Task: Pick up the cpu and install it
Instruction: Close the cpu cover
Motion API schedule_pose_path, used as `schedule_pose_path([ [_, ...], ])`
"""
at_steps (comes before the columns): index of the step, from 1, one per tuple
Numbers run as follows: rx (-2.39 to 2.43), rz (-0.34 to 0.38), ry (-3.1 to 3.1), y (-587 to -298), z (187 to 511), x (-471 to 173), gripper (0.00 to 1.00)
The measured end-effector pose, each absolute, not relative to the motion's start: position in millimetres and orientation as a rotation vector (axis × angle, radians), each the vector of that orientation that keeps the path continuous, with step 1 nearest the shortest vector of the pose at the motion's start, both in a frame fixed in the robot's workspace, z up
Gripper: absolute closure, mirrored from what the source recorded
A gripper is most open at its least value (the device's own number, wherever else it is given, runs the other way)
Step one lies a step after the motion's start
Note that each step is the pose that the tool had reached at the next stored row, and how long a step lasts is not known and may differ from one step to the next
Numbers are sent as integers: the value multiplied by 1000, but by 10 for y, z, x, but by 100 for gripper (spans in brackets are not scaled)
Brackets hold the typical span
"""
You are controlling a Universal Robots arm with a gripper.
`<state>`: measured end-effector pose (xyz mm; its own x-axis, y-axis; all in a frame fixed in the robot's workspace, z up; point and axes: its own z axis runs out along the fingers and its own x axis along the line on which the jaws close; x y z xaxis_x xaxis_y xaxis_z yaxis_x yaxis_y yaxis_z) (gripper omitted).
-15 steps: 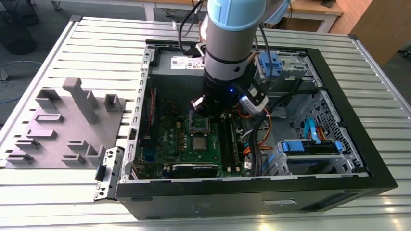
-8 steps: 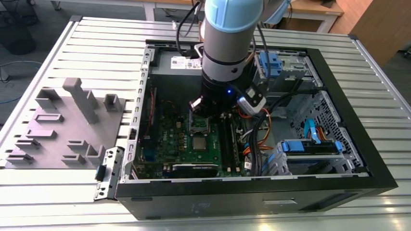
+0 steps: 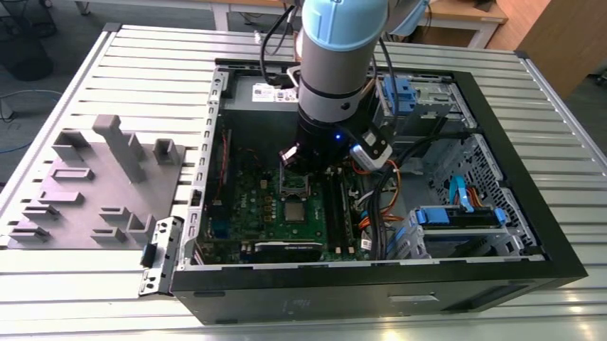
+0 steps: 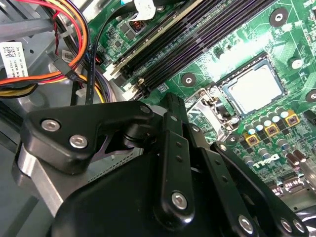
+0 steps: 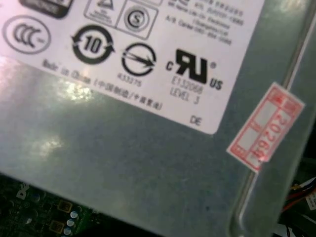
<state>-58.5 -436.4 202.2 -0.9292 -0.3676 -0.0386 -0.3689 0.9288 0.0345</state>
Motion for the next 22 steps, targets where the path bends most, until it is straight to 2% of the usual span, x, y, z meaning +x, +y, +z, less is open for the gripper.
schedule_pose_path([
  [22, -581, 66, 3040, -4381, 2098, -636, 89],
])
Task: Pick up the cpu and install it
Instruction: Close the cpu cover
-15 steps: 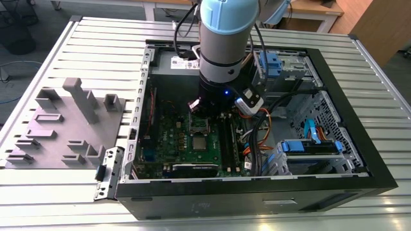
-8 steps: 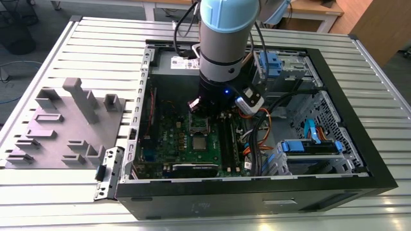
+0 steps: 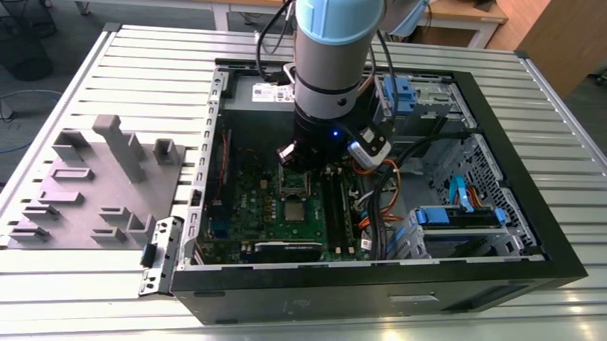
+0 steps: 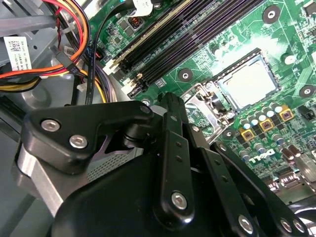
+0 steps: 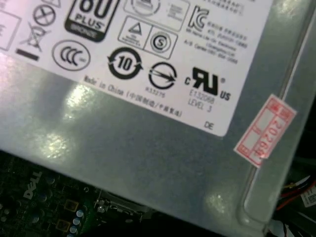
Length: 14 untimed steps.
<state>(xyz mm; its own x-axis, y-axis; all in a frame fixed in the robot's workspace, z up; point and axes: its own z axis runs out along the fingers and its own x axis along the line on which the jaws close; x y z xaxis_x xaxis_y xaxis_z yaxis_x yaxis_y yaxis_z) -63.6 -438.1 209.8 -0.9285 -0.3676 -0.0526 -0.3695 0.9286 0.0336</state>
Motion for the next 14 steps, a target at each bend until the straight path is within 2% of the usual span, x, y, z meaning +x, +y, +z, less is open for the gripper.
schedule_pose_path([
  [14, -595, 66, 3039, -4381, 2031, -632, 89],
])
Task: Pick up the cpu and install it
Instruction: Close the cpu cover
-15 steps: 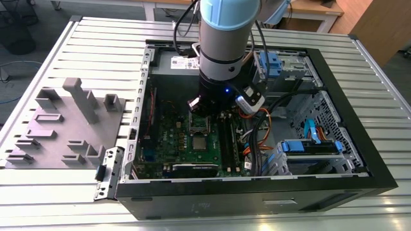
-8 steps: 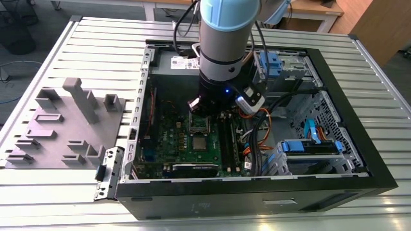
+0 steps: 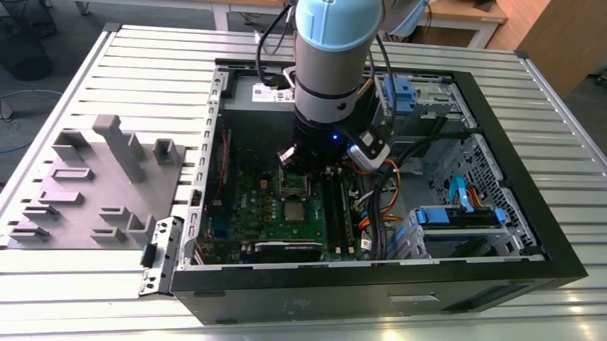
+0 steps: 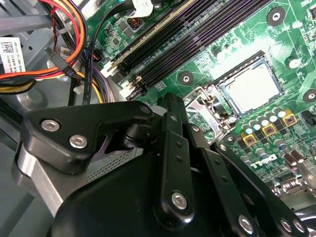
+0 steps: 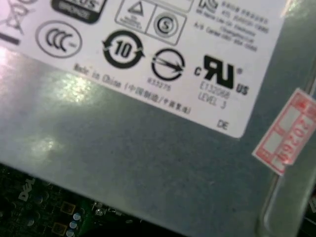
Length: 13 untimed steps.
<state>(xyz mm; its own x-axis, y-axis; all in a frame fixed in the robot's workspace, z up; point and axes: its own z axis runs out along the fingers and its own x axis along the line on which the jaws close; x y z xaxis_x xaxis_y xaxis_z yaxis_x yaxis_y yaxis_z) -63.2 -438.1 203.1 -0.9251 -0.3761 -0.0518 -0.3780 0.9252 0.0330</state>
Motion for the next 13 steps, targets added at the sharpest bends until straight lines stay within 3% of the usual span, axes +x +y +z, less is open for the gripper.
schedule_pose_path([
  [13, -595, 66, 3038, -4379, 2023, -598, 89],
])
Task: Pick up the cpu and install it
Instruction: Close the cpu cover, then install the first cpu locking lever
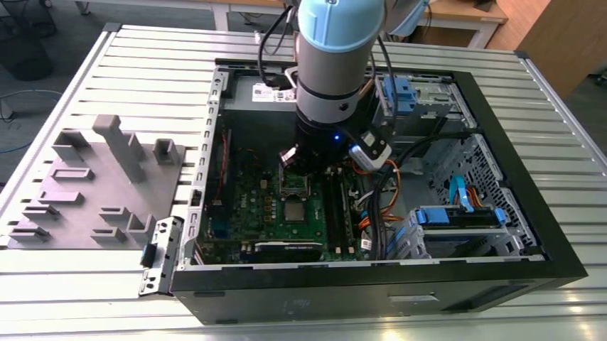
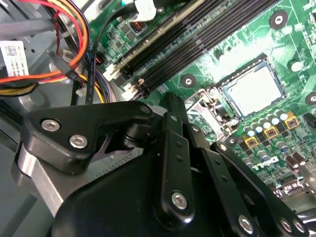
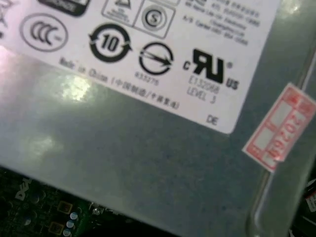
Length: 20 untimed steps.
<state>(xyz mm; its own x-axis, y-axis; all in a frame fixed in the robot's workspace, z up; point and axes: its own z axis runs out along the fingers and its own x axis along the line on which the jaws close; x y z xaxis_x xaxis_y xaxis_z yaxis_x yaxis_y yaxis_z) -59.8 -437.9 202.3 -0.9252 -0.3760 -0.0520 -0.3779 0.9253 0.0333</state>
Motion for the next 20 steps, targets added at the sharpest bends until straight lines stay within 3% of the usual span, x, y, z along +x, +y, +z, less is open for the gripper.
schedule_pose_path([
  [20, -593, 61, 3024, -4380, 2024, -654, 89],
])
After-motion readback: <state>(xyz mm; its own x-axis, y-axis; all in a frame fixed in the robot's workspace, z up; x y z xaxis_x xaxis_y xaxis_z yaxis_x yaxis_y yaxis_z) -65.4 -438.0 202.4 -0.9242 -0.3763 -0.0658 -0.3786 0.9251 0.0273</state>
